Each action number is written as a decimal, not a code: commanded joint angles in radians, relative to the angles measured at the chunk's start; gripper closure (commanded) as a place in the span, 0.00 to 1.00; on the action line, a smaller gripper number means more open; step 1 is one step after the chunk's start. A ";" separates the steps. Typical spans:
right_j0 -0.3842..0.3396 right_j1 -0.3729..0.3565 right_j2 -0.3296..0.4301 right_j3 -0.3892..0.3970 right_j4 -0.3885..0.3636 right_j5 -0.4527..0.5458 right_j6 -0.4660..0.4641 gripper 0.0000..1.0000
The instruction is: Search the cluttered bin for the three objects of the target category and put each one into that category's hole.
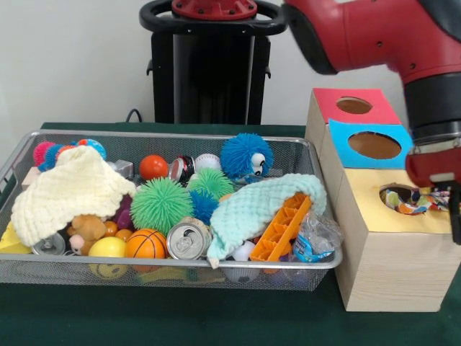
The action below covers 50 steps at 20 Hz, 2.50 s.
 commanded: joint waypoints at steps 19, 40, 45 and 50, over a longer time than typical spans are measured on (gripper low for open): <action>0.007 -0.112 -0.026 0.134 0.084 0.140 0.186 1.00; -0.090 -0.066 0.052 0.180 -0.035 0.069 0.220 1.00; -0.074 -0.070 0.045 0.184 -0.024 0.064 0.232 1.00; -0.089 -0.057 0.057 0.186 -0.044 0.055 0.232 1.00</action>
